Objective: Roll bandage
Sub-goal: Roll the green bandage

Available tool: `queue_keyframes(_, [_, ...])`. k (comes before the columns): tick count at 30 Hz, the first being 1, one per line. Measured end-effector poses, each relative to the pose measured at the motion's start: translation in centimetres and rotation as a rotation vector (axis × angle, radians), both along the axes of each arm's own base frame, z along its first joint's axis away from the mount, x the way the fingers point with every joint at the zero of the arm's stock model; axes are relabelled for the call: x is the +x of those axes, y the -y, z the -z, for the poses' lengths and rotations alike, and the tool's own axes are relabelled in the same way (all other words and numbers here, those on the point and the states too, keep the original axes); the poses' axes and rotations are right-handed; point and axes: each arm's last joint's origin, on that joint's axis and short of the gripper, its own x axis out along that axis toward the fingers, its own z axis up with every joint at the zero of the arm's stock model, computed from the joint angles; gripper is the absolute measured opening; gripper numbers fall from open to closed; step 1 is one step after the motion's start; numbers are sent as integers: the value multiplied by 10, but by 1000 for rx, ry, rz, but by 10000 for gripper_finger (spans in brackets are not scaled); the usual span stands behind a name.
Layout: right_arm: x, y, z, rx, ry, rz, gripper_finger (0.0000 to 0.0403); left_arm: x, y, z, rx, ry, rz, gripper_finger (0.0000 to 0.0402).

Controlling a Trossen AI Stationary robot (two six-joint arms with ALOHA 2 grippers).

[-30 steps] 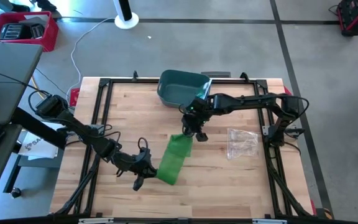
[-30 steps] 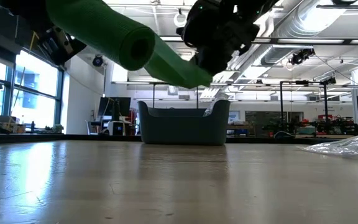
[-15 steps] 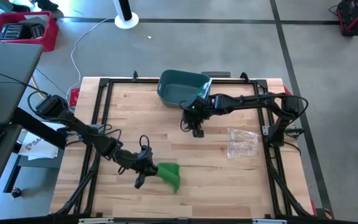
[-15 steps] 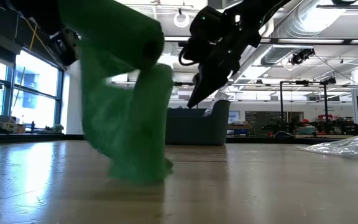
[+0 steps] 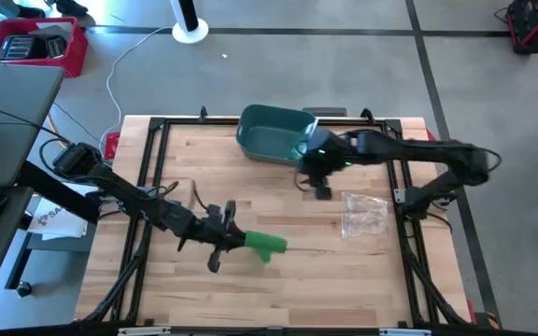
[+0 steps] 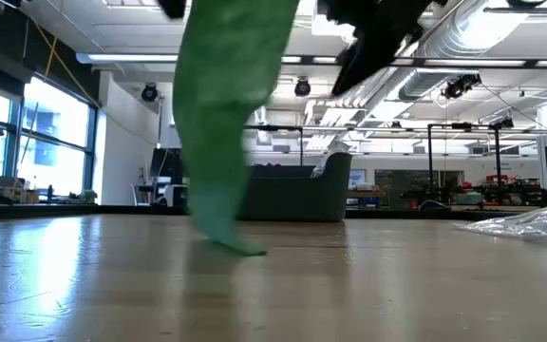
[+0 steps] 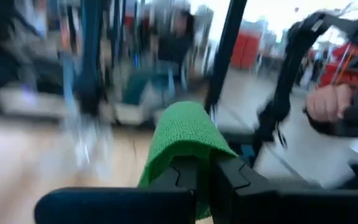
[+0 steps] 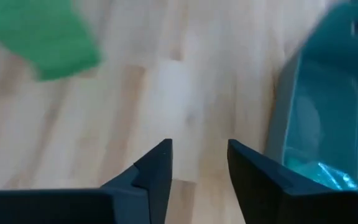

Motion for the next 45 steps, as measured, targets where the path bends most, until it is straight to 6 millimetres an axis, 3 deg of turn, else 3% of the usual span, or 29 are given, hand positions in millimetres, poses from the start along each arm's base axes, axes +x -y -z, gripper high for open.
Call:
queue_keyframes(4, [-38,-33,-41,-21,106,-173,140,0,-6,-17,108,186,-78,5])
queue_keyframes(9, [-85,-69,-78,-21,358,-323,139,0,-15,-23,135,229,-266,5])
queue_keyframes(12, [-105,-82,-69,27,539,-356,139,1,-21,-23,97,207,-384,5])
queue_keyframes(15, [-114,-88,-38,96,708,-328,139,3,-26,-23,70,198,-422,5])
queue_keyframes(19, [-108,-89,-1,100,915,-252,139,5,-32,-23,33,199,-440,5])
queue_keyframes(24, [-89,-88,17,96,964,-198,143,8,-39,-21,-22,184,-456,5])
queue_keyframes(35, [-48,-89,7,21,850,-203,208,10,-41,-15,-70,134,-438,5])
queue_keyframes(45, [-30,-90,4,0,799,-134,213,10,-40,-15,-72,140,-395,5])
